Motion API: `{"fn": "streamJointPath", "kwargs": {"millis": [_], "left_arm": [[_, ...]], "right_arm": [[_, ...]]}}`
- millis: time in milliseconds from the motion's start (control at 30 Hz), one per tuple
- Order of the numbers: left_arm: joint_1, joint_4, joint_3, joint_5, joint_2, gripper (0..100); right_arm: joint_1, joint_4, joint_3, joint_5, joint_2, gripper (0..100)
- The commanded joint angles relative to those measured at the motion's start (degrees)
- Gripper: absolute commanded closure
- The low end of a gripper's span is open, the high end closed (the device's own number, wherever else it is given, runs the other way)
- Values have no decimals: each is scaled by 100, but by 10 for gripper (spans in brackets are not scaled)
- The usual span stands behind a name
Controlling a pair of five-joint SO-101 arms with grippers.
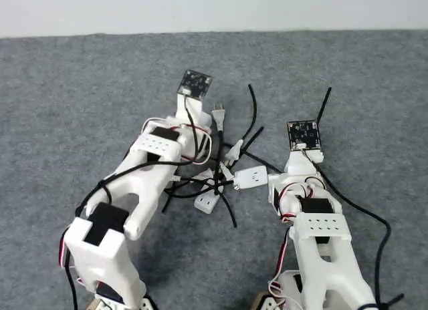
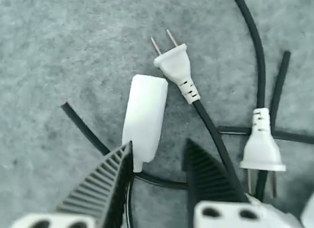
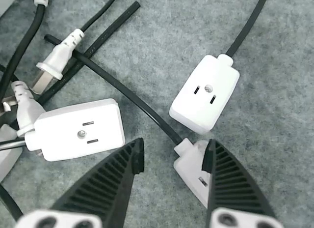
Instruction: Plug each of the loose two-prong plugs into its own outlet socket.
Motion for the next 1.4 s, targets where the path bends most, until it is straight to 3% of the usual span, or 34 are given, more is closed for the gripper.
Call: {"fn": "streamJointPath", "kwargs": {"millis": [0, 533, 967, 1167, 1367], "left_arm": [[-35, -185, -303, -281, -26, 892], [-756, -273, -312, -308, 9, 892], [-492, -79, -347, -255, -580, 888], [-149, -79, -382, -255, -466, 771], [-167, -738, -418, -316, 185, 754]], "right_arm": [[31, -127, -70, -44, -22, 805], [31, -127, -70, -44, 4, 805], [31, -136, -70, -44, 4, 805], [31, -136, -70, -44, -4, 805], [31, -136, -70, -44, -13, 805]]}}
